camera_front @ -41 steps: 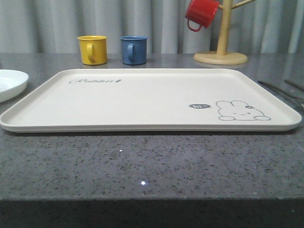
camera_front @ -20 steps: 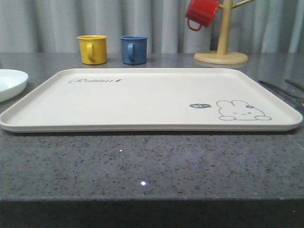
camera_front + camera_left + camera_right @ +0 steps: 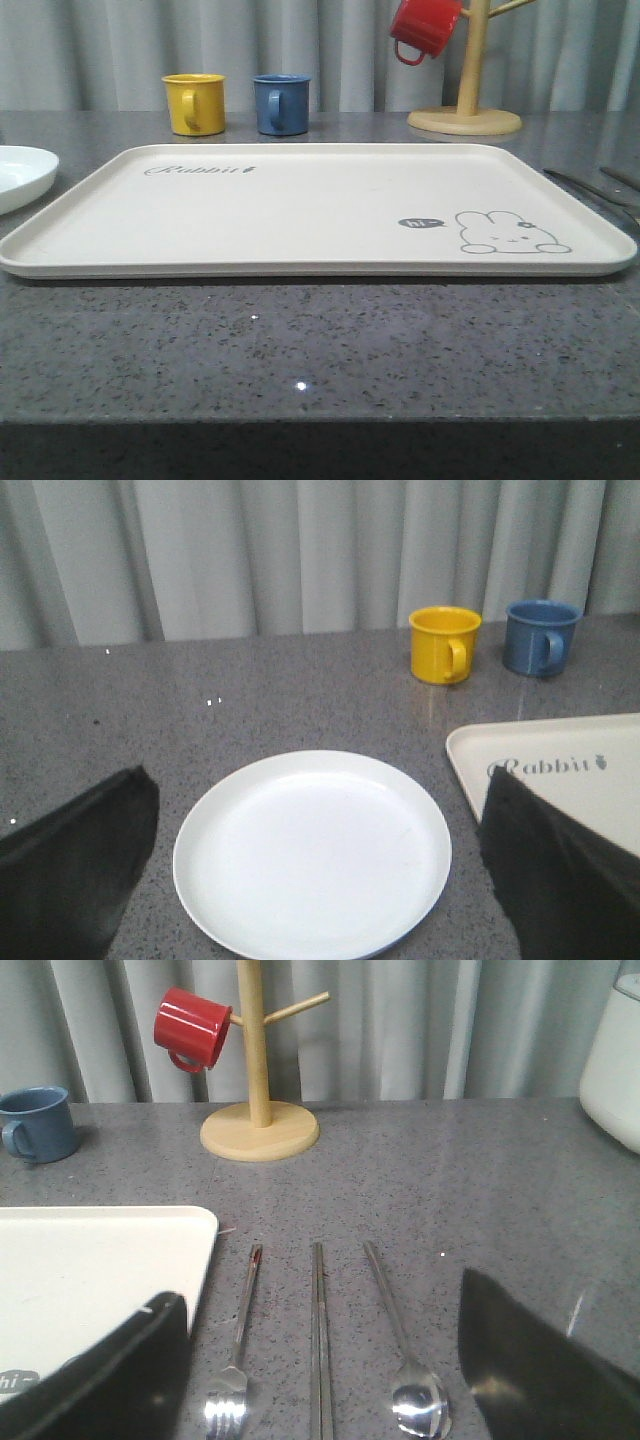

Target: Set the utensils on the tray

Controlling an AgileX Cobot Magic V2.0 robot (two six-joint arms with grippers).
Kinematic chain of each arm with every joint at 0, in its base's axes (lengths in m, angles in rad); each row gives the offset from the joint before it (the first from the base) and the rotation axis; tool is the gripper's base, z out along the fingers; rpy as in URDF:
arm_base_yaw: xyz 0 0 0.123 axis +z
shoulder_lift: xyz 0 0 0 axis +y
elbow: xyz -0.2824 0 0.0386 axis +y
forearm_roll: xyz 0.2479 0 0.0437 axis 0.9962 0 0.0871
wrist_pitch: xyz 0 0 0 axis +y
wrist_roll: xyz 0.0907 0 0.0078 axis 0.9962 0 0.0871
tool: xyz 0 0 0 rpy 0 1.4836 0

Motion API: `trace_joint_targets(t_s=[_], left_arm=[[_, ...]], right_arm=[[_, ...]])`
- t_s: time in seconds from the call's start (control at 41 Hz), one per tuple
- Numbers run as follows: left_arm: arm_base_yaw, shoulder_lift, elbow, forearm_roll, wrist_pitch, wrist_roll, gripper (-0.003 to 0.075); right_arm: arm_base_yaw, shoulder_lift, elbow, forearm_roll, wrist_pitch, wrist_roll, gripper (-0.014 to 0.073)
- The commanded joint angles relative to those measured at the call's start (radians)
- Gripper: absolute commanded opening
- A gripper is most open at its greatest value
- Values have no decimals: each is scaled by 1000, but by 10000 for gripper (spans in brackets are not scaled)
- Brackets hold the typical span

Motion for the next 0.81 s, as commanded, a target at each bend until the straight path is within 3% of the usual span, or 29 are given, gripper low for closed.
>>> trace_joint_targets(t_s=[0.0, 0.244, 0.537, 0.781], left_arm=[[1, 117, -92, -8, -21, -7, 619], [-90, 440, -327, -6, 260, 157, 619], [-178, 813, -579, 95, 581, 158, 619], [-180, 1016, -683, 93, 694, 158, 601]], right_arm=[[2, 15, -35, -13, -73, -4, 582], [2, 15, -35, -13, -73, -4, 582], [2, 15, -35, -13, -72, -4, 582], [2, 15, -35, -13, -72, -4, 582]])
